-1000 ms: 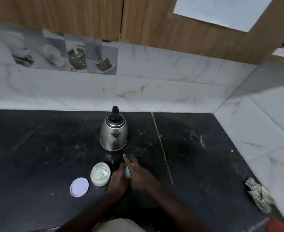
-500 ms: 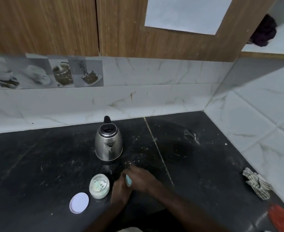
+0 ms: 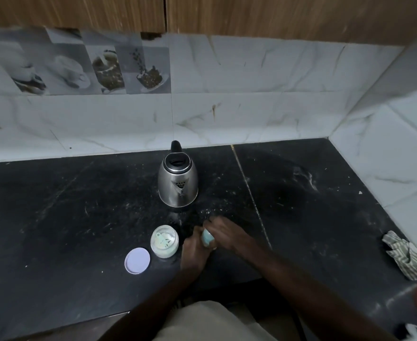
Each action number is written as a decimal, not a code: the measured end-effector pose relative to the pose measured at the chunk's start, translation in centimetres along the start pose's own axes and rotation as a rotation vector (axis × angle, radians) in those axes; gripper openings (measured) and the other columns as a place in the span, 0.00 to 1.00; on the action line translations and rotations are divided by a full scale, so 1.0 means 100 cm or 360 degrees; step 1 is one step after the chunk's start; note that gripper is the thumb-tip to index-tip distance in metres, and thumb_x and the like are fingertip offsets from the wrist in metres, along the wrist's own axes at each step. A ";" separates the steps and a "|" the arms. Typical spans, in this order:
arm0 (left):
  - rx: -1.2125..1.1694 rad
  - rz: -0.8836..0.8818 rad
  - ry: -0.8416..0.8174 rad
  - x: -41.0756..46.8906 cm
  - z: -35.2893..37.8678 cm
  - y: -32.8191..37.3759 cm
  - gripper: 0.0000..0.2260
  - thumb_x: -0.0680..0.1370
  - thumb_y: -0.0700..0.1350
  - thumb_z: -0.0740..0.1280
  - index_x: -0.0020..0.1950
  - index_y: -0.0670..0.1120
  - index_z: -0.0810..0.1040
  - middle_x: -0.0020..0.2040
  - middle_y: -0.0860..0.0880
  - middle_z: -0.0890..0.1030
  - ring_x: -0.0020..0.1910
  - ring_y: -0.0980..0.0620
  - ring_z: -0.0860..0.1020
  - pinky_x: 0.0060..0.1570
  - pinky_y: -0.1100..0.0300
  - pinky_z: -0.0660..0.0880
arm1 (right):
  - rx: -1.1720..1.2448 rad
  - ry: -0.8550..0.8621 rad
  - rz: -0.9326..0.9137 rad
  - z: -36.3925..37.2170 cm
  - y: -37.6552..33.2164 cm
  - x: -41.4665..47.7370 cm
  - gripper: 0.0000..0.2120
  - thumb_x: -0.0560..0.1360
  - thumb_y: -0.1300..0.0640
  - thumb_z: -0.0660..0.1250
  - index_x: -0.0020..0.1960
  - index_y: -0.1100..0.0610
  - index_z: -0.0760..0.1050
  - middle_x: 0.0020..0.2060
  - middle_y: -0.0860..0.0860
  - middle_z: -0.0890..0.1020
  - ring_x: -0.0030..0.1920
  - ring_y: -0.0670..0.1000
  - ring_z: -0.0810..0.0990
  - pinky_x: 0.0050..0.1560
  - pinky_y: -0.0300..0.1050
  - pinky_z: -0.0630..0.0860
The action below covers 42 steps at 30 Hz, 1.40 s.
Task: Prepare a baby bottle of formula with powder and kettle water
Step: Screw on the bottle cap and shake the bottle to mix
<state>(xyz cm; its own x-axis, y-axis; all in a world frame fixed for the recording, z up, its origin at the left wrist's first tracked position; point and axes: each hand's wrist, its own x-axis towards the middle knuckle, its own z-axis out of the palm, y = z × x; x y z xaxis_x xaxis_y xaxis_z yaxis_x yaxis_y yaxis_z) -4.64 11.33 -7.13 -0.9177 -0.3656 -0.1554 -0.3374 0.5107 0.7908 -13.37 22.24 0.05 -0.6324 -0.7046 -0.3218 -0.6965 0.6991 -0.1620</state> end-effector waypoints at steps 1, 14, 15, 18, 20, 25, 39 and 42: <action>-0.0053 0.0006 0.0002 0.000 0.001 -0.001 0.23 0.70 0.63 0.75 0.56 0.51 0.75 0.42 0.49 0.86 0.40 0.47 0.85 0.40 0.52 0.79 | -0.0010 -0.0004 0.0008 -0.001 0.000 0.000 0.17 0.73 0.65 0.73 0.61 0.65 0.77 0.58 0.62 0.81 0.55 0.62 0.82 0.54 0.52 0.76; -0.0017 0.0036 -0.0021 0.000 0.004 -0.004 0.22 0.72 0.54 0.76 0.61 0.47 0.75 0.46 0.44 0.87 0.44 0.39 0.85 0.41 0.48 0.78 | -0.0053 -0.0042 0.0214 0.002 -0.013 0.001 0.24 0.75 0.57 0.75 0.68 0.59 0.73 0.64 0.60 0.76 0.62 0.62 0.81 0.57 0.57 0.81; -0.0024 0.0065 -0.0027 0.001 0.005 -0.006 0.24 0.72 0.55 0.75 0.63 0.45 0.74 0.46 0.43 0.87 0.44 0.39 0.85 0.41 0.47 0.79 | -0.0071 -0.0057 0.0196 0.000 -0.015 0.002 0.26 0.75 0.55 0.75 0.69 0.58 0.71 0.64 0.60 0.76 0.61 0.63 0.81 0.57 0.58 0.82; 0.0057 0.0110 -0.0056 0.006 0.006 -0.012 0.33 0.71 0.56 0.75 0.71 0.43 0.71 0.47 0.43 0.87 0.44 0.41 0.86 0.41 0.50 0.80 | -0.0175 -0.0107 0.0108 -0.006 -0.022 0.008 0.27 0.75 0.55 0.74 0.71 0.57 0.70 0.64 0.61 0.75 0.59 0.66 0.82 0.55 0.59 0.81; 0.0095 0.0098 -0.0066 0.007 0.006 -0.013 0.38 0.71 0.55 0.77 0.75 0.43 0.68 0.48 0.43 0.87 0.46 0.41 0.86 0.43 0.51 0.79 | -0.0224 -0.0160 0.0039 -0.012 -0.021 0.010 0.27 0.74 0.56 0.74 0.70 0.59 0.70 0.63 0.61 0.77 0.58 0.66 0.83 0.53 0.58 0.80; 0.0162 0.0024 -0.0083 0.008 0.008 -0.009 0.33 0.70 0.58 0.78 0.68 0.43 0.73 0.49 0.42 0.87 0.48 0.40 0.85 0.46 0.49 0.79 | -0.0357 -0.0229 -0.0227 -0.024 -0.013 0.008 0.23 0.72 0.60 0.75 0.64 0.59 0.72 0.57 0.58 0.80 0.52 0.62 0.85 0.48 0.58 0.82; 0.0200 0.0034 -0.0068 0.009 0.013 -0.016 0.29 0.73 0.56 0.76 0.67 0.44 0.73 0.48 0.41 0.87 0.48 0.37 0.84 0.44 0.49 0.77 | -0.0170 -0.0144 -0.0223 -0.006 -0.005 0.005 0.20 0.73 0.58 0.74 0.62 0.57 0.72 0.55 0.57 0.78 0.46 0.62 0.84 0.42 0.56 0.80; 0.0141 0.0032 -0.0059 0.008 0.013 -0.015 0.25 0.73 0.55 0.75 0.65 0.45 0.73 0.45 0.41 0.87 0.45 0.36 0.84 0.41 0.49 0.76 | -0.0086 -0.0083 -0.0042 -0.002 -0.013 0.005 0.19 0.73 0.58 0.73 0.61 0.59 0.72 0.56 0.59 0.78 0.48 0.65 0.84 0.44 0.58 0.81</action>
<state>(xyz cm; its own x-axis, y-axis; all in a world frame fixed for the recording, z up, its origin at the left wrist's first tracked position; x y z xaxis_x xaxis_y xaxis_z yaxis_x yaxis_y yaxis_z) -5.10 11.24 -9.19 -0.9311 -0.3264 -0.1628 -0.3343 0.5850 0.7389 -12.88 20.97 0.22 -0.5962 -0.7143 -0.3665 -0.7308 0.6719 -0.1206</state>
